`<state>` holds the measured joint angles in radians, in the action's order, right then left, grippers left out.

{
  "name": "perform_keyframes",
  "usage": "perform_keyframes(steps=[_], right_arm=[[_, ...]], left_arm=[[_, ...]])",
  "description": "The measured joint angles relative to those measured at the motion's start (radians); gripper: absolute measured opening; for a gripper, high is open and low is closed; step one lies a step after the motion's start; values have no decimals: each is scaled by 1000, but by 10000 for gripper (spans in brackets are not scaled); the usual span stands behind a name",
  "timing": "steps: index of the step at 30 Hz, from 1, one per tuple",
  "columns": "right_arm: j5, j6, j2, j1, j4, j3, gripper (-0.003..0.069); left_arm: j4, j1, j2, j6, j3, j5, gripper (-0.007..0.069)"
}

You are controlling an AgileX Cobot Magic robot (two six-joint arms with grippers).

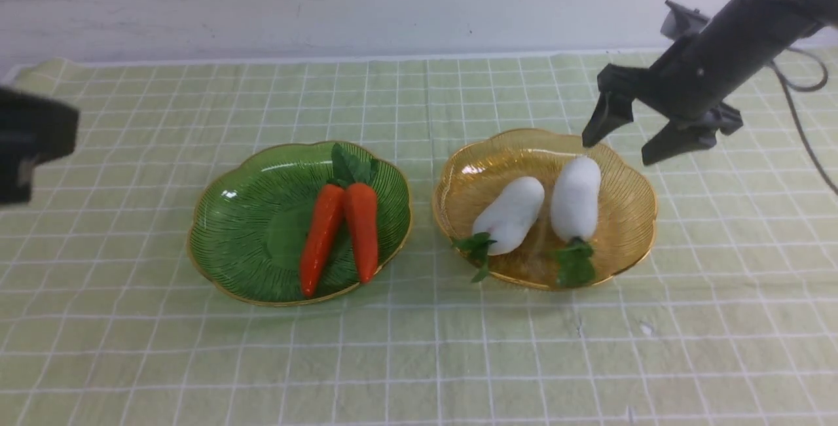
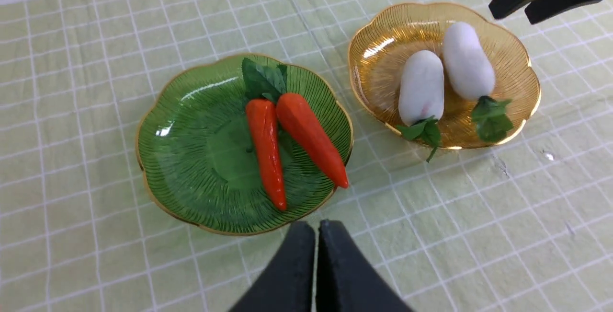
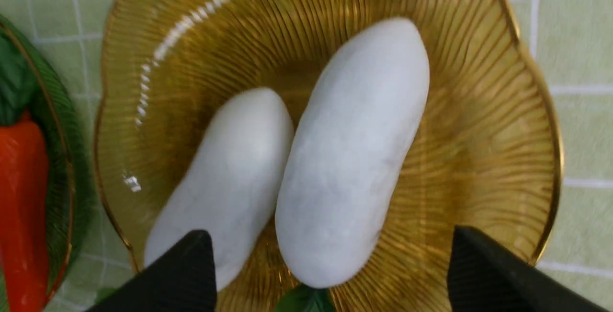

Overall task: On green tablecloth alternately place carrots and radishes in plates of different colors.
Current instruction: 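Place the white radish on the plate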

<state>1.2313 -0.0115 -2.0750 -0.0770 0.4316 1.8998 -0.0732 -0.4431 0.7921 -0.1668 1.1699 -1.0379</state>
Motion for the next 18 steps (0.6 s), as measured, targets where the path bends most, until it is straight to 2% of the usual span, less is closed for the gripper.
perform_keyframes(steps=[3,9,12,16,18], right_arm=[[1,-1,68,0,-24,19,499],[13,-26,422,0,-113,10,140],[15,-31,626,0,-172,-22,26],[-17,-33,939,0,-242,-175,-10],[-137,-33,1093,0,-249,-326,-13]], left_arm=[[-29,0,-104,-47,-114,58,-8],[-112,0,-260,-150,-284,130,-8],[-140,0,-277,-171,-321,133,-8],[-164,0,-276,-178,-341,151,-8],[-173,0,-270,-180,-341,178,-8]])
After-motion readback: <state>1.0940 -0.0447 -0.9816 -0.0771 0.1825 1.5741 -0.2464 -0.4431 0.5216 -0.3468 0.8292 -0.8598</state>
